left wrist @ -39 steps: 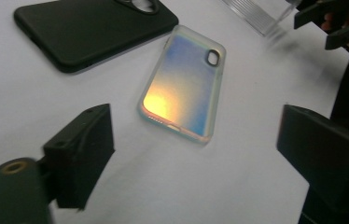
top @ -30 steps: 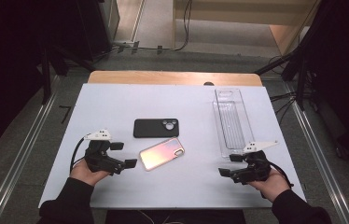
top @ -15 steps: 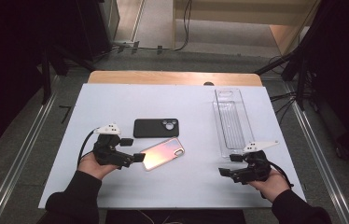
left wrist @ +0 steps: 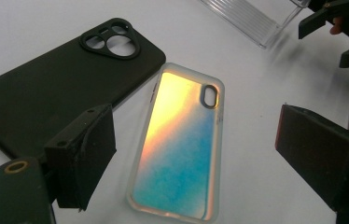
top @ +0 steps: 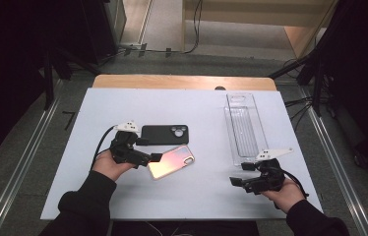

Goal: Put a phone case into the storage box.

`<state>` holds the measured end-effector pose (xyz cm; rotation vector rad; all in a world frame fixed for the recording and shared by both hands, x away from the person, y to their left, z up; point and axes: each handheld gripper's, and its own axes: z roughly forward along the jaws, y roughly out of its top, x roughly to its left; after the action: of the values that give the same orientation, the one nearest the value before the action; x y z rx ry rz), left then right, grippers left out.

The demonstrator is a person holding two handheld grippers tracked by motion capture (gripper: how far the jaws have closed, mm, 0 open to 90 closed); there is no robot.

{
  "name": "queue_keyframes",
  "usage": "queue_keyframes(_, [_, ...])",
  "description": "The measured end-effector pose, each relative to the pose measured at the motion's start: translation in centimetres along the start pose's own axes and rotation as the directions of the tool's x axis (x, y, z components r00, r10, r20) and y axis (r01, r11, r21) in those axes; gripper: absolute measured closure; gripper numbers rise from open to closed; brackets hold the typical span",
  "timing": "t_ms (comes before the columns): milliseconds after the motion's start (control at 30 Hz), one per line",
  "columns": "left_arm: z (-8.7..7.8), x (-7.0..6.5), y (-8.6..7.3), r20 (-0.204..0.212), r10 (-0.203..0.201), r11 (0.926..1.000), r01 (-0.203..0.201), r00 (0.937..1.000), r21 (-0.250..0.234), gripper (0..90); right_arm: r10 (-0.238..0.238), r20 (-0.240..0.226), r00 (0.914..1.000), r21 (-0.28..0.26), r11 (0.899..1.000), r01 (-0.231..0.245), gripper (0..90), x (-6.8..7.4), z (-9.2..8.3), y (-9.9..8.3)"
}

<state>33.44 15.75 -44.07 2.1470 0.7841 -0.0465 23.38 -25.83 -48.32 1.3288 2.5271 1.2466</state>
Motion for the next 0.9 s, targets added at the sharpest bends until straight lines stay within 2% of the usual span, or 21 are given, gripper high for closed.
queue_keyframes(167, [1.0, 0.1, 1.0, -0.005, 0.006, 0.9998, -0.006, 1.0000, 0.017, 12.7, -0.002, -0.003, 1.0000, -0.001, 1.000, 0.002, 18.2, 0.0, 0.0, 0.0])
queue_keyframes(233, [1.5, 0.1, 1.2, -0.012, 0.013, 0.9999, -0.013, 0.9998, 0.009, 12.7, -0.006, -0.006, 1.0000, -0.001, 1.000, 0.006, 18.2, 0.0, 0.0, 0.1])
queue_keyframes(433, [2.9, -0.1, 1.8, 0.004, 0.009, 0.9999, -0.009, 1.0000, 0.012, 12.4, -0.010, -0.004, 0.9999, -0.001, 1.000, 0.010, 18.2, 0.0, 0.0, 0.0])
queue_keyframes(567, [3.3, -0.4, 1.8, 0.005, 0.008, 0.9999, -0.008, 1.0000, 0.011, 12.3, -0.008, -0.002, 1.0000, 0.003, 1.000, 0.008, 18.2, 0.1, 0.0, 0.0])
queue_keyframes(633, [3.6, -0.7, 1.7, 0.004, 0.034, 0.9992, -0.034, 0.9994, 0.018, 12.3, -0.008, -0.002, 1.0000, 0.004, 1.000, 0.008, 18.2, 0.1, 0.0, 0.0])
queue_keyframes(733, [3.9, -0.6, 1.6, 0.003, 0.041, 0.9988, -0.041, 0.9991, 0.028, 12.2, -0.014, -0.007, 0.9999, 0.002, 1.000, 0.014, 18.2, 0.2, 0.0, 0.0])
queue_keyframes(833, [4.1, -0.6, 1.5, -0.007, 0.040, 0.9986, -0.039, 0.9992, 0.036, 7.7, -0.020, -0.007, 0.9998, 0.003, 1.000, 0.020, 18.2, 0.3, 0.0, 0.0])
queue_keyframes(867, [4.2, -0.7, 1.4, 0.020, 0.047, 0.9984, -0.047, 0.9987, 0.031, 5.4, -0.016, -0.006, 0.9999, 0.001, 1.000, 0.016, 18.2, 0.3, -0.1, 0.0])
queue_keyframes(900, [4.2, -0.7, 1.4, 0.020, 0.047, 0.9984, -0.047, 0.9987, 0.031, 5.3, -0.016, -0.006, 0.9999, 0.001, 1.000, 0.016, 18.2, 0.3, -0.1, 0.0])
